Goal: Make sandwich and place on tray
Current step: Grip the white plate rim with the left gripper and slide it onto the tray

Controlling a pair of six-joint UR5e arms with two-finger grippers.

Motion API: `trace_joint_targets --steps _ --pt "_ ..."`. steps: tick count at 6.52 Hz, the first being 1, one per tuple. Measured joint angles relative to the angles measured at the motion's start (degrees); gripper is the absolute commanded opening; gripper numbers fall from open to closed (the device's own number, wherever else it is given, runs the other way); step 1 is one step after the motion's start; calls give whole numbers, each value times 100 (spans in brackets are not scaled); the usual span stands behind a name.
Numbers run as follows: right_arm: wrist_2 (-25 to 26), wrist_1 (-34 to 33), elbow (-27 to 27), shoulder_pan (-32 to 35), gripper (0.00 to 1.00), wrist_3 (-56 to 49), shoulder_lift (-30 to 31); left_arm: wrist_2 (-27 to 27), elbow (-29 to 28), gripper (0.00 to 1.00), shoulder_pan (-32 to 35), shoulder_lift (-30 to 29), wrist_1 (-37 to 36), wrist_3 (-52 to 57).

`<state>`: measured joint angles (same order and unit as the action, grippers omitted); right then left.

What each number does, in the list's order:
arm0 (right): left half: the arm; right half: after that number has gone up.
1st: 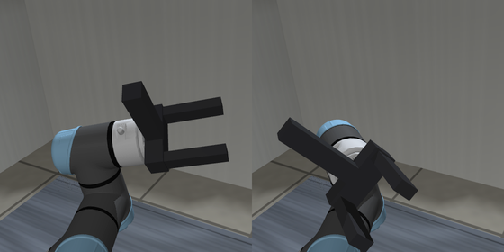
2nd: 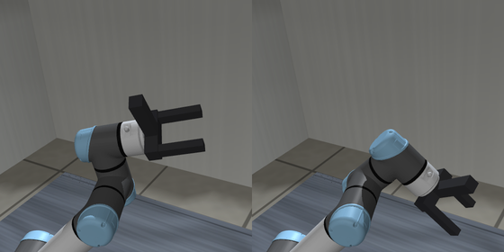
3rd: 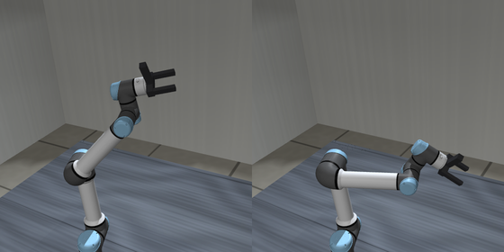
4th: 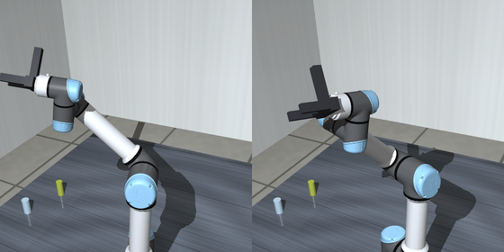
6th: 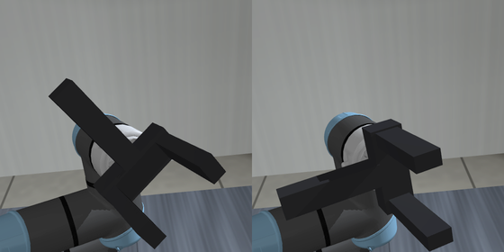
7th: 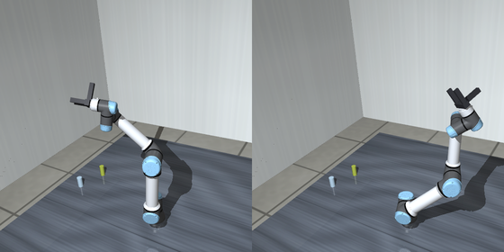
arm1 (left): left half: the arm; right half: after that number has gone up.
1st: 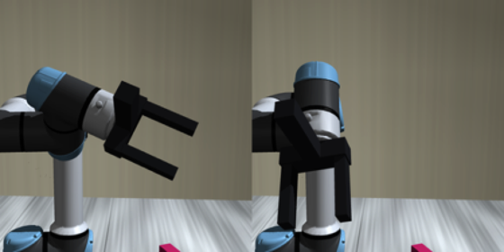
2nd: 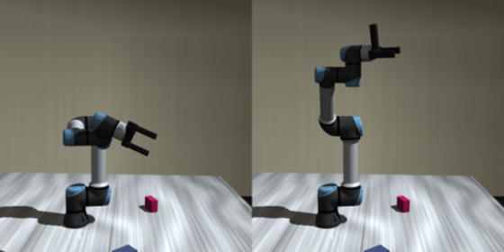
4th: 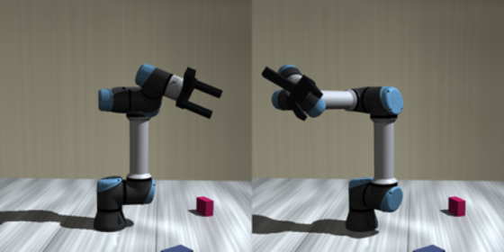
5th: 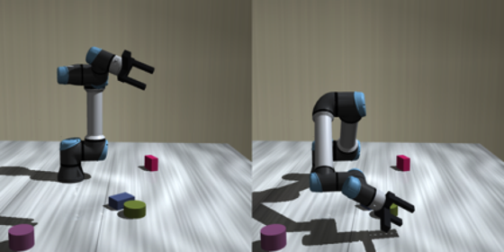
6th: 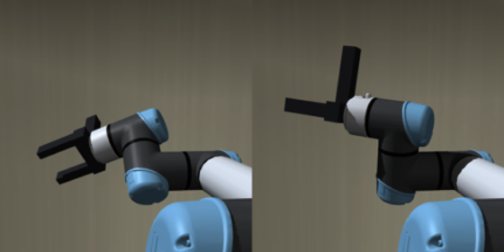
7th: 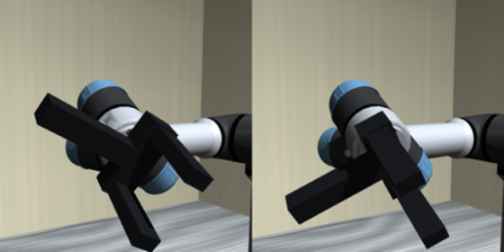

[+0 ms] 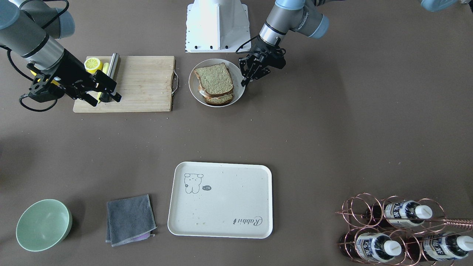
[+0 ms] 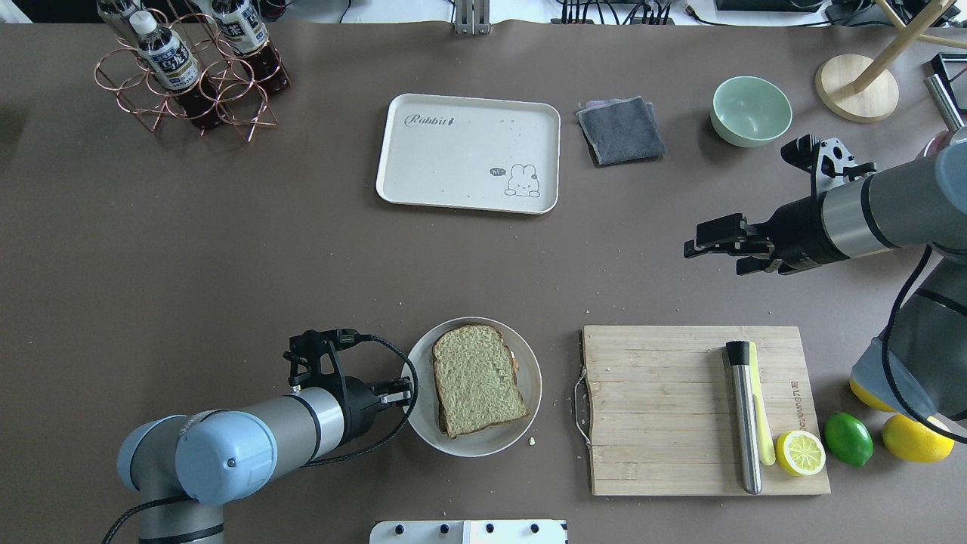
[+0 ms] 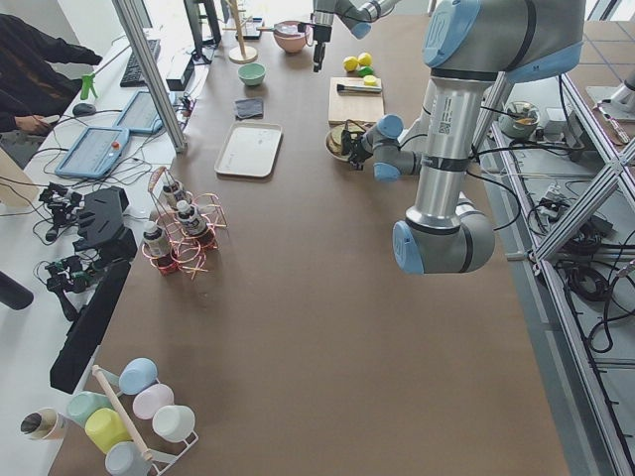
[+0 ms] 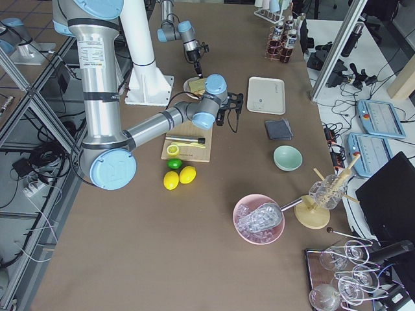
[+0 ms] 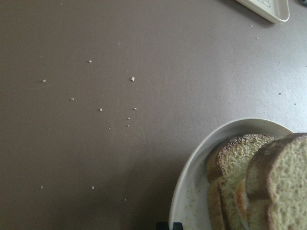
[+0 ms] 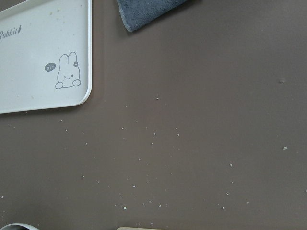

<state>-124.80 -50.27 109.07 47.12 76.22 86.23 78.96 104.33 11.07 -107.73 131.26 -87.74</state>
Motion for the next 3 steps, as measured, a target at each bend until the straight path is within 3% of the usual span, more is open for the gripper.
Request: trace_joint_targets --steps 3 --pt "1 8 24 7 99 40 16 272 214 0 843 -392 -714 -429"
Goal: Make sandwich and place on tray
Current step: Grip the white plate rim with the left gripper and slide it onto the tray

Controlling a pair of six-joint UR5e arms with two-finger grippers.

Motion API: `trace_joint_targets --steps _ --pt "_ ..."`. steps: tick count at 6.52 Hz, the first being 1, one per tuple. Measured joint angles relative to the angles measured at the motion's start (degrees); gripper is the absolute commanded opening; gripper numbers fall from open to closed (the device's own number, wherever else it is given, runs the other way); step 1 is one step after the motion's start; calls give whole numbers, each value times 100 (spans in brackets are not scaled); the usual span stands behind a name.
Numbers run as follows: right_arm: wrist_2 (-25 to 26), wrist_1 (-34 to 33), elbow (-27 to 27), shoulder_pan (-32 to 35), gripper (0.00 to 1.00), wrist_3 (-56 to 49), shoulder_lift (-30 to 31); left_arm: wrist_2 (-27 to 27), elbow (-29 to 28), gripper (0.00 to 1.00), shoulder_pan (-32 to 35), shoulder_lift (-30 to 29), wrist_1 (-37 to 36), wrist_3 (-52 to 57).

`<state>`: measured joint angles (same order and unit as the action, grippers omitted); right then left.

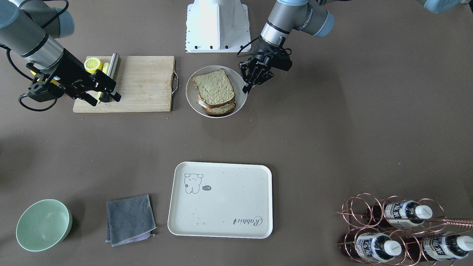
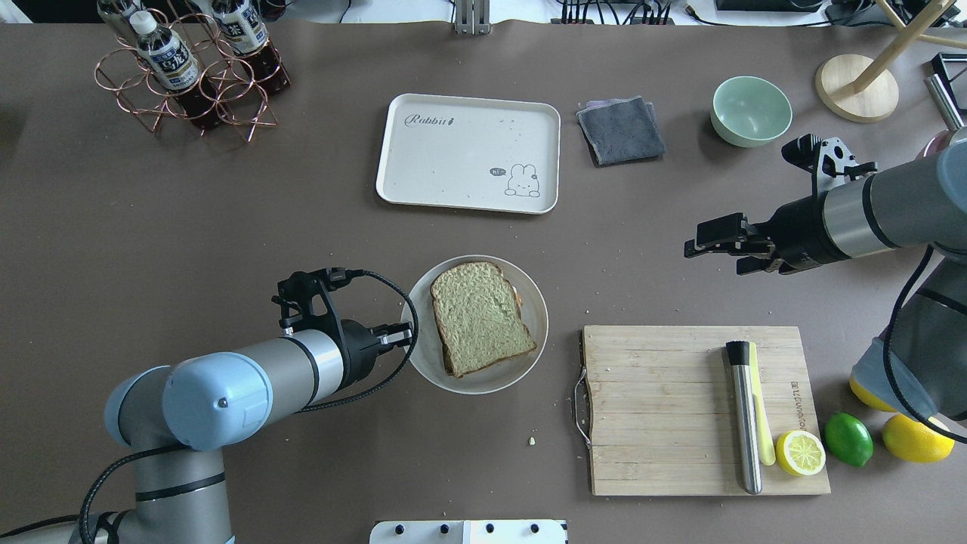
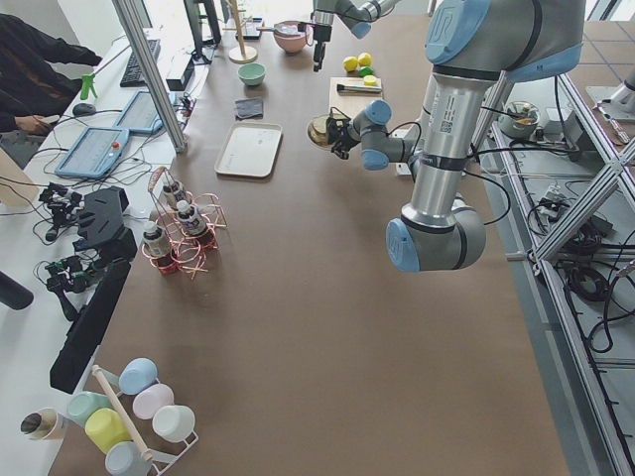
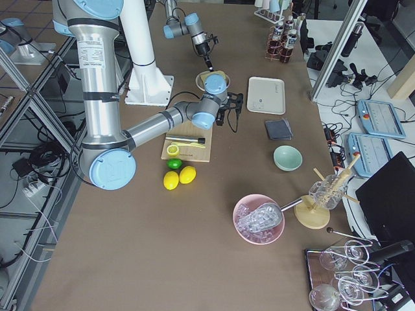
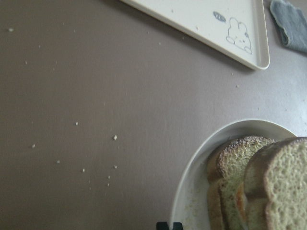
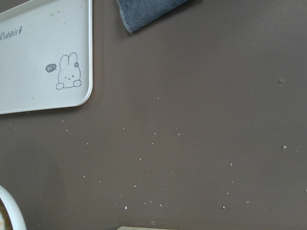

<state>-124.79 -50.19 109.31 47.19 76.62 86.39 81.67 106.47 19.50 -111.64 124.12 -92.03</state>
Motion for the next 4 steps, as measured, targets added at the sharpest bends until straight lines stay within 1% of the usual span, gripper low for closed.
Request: trace_joint_targets --steps 1,2,3,4 --pt "4 1 2 -1 99 26 4 251 -61 0 405 -330 -482 -399" --pt "6 1 -2 -3 99 34 2 358 -320 0 716 -793 -1000 -660" --pt "11 -1 -13 -3 99 32 -6 392 -765 0 928 -1221 -1223 -806" --pt "24 -5 -22 -6 99 25 -16 402 -1366 0 1093 -1632 -1244 -871"
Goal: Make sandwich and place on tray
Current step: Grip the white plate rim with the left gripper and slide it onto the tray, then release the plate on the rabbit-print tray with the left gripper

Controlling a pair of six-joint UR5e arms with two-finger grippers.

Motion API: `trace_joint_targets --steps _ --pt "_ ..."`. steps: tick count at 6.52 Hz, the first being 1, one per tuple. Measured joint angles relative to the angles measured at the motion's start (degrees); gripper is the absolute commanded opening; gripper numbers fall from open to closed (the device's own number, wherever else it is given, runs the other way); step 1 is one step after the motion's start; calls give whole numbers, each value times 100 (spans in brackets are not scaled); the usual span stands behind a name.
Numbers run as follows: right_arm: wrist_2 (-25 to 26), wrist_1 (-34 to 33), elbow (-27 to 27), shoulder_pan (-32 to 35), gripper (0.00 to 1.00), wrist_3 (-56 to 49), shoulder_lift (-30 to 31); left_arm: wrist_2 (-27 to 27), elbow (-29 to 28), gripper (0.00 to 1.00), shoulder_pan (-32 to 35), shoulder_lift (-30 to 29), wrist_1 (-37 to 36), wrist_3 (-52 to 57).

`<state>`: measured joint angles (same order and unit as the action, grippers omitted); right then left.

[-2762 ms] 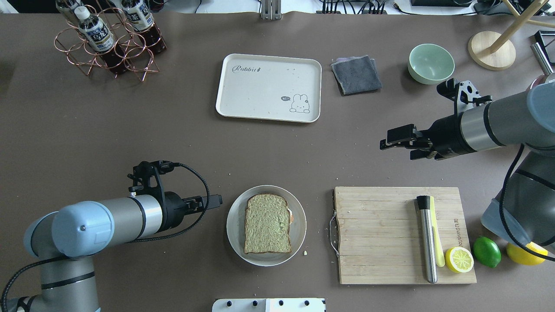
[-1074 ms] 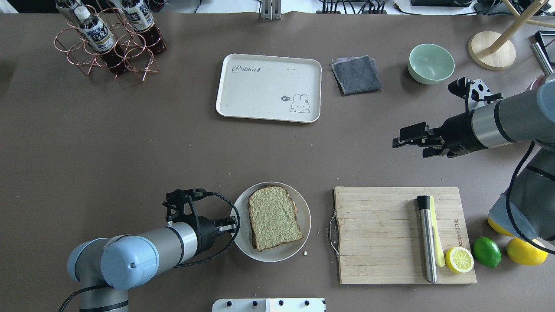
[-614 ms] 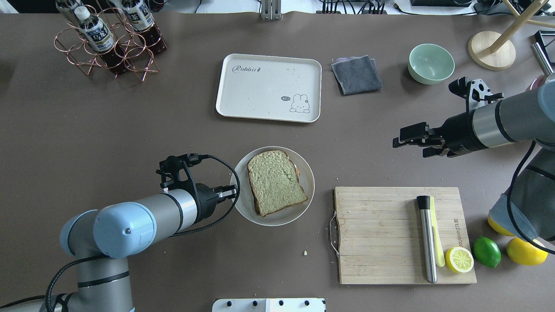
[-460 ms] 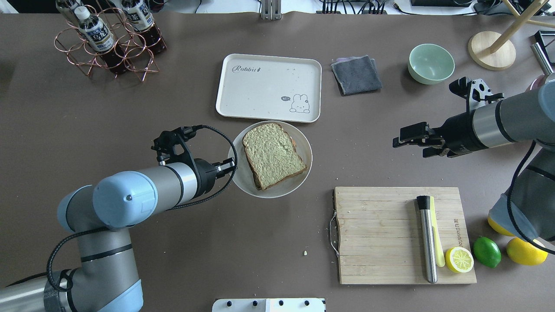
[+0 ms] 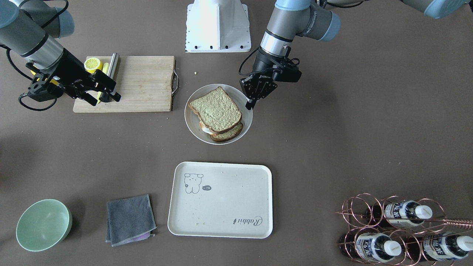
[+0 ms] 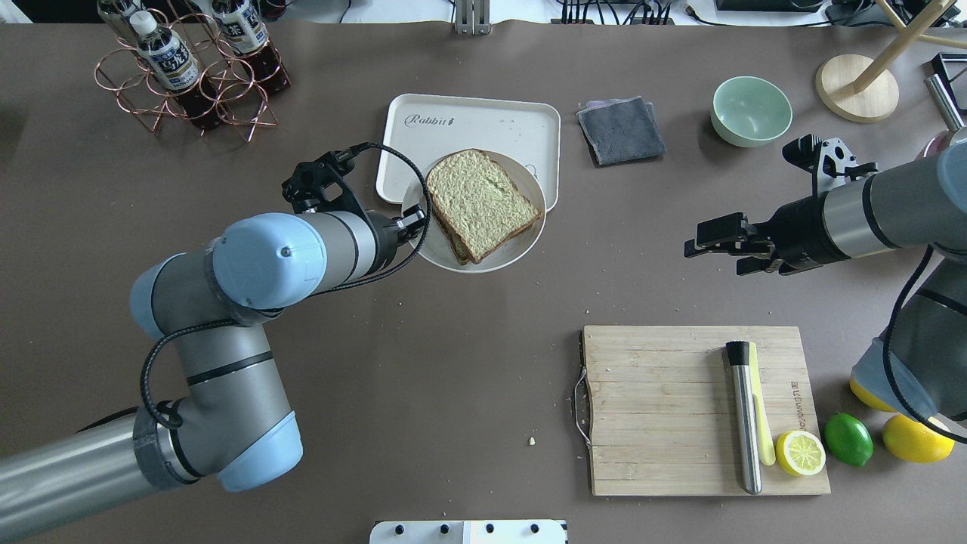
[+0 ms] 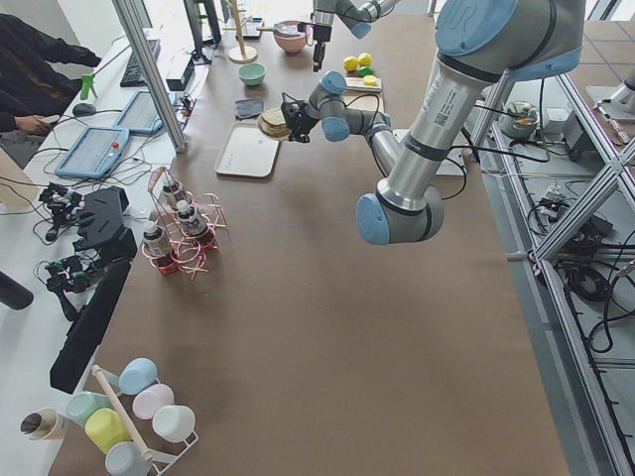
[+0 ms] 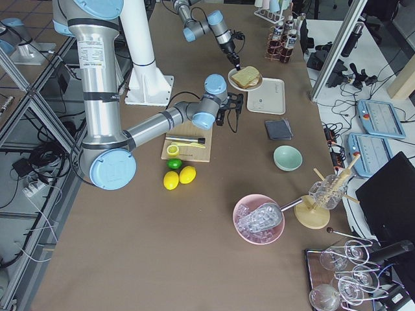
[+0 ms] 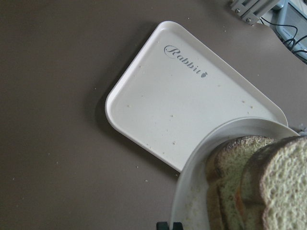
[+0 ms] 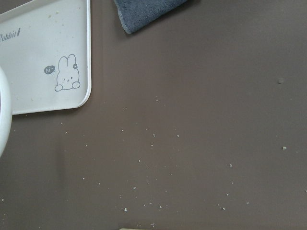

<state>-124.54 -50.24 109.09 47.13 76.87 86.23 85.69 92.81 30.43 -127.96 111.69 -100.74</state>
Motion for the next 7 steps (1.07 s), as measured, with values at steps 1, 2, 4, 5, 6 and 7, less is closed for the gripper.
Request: trace_joint_targets --steps 1,2,4,5,6,7 --pt "14 -2 -18 -1 99 -6 -18 -4 -670 0 108 -336 212 -24" --pt "25 -3 -47 -2 99 -11 -44 -10 -1391 0 215 -598 649 -28" --pt "34 -3 -87 -8 99 -29 -67 0 -2292 0 418 -876 1151 -17" --pt "38 -3 -100 -10 99 -34 -70 8 -2464 0 460 -915 1244 -13" --pt "55 -3 -103 -11 99 -29 -71 14 -2541 1 475 -927 1284 -15" --pt "82 -3 -106 -11 99 -16 -71 12 -2598 49 478 -930 1301 -21"
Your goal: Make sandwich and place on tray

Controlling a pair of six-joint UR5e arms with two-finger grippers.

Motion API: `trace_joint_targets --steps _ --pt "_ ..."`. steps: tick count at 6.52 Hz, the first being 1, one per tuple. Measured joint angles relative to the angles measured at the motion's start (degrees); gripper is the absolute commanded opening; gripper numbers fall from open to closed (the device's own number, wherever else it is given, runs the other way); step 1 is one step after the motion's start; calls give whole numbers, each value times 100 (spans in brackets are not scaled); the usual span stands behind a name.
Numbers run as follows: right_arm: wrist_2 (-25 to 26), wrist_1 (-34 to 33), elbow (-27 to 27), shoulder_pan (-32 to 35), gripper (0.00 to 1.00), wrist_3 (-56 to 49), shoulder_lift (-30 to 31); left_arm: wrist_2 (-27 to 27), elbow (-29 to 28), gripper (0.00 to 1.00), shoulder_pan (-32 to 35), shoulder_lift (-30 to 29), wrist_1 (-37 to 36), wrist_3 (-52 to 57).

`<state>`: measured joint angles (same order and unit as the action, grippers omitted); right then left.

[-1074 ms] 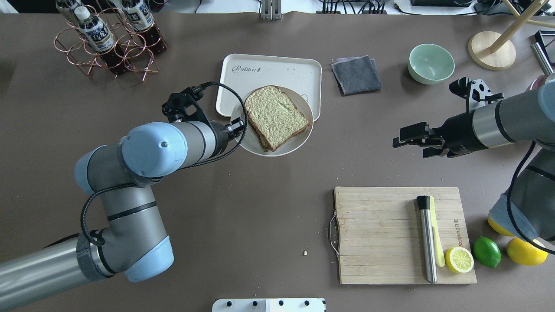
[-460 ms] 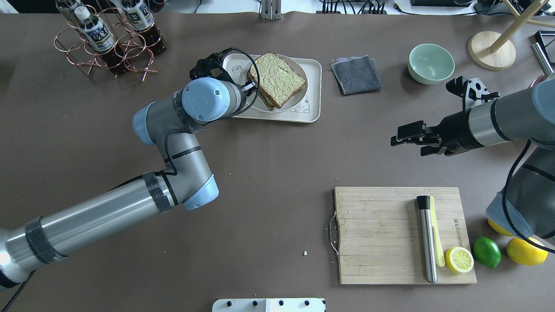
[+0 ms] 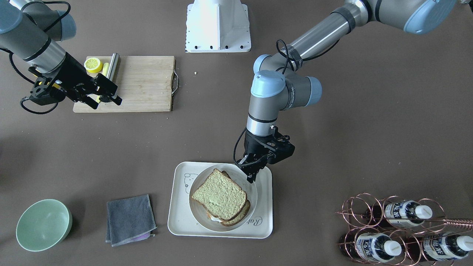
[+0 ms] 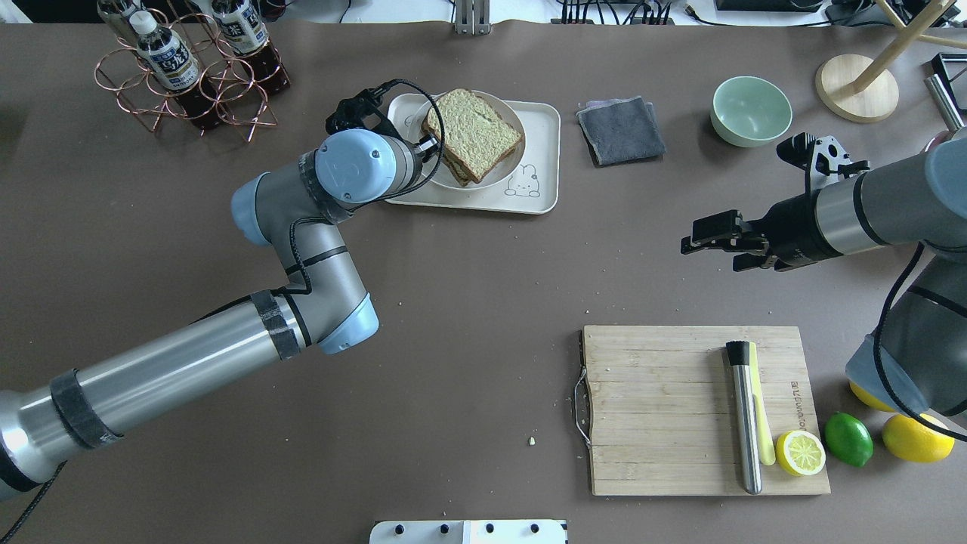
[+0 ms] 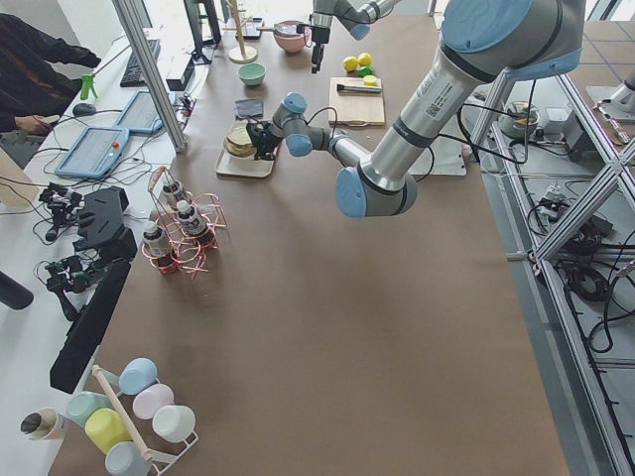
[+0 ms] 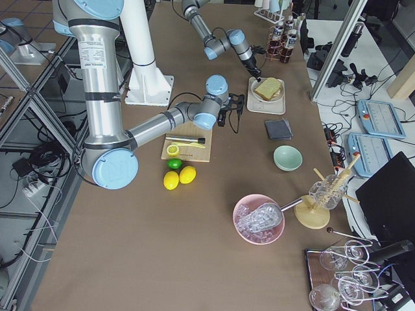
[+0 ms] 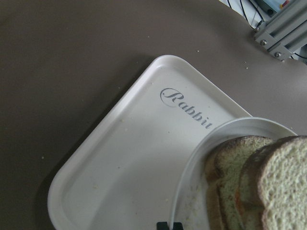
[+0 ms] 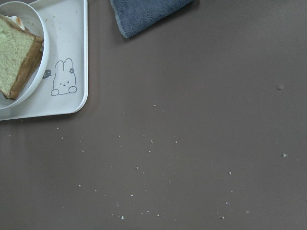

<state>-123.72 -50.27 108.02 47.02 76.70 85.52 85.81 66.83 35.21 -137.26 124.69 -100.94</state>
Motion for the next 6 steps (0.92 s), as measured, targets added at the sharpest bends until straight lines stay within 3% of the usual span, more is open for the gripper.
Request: trace_joint_targets --steps 1,4,6 --pt "10 0 0 0 99 10 -3 -8 -53 97 3 3 24 -4" --pt "15 0 -1 0 99 22 -9 80 16 97 73 37 208 54" --pt "24 -11 -1 1 99 14 -45 572 607 97 231 327 89 140"
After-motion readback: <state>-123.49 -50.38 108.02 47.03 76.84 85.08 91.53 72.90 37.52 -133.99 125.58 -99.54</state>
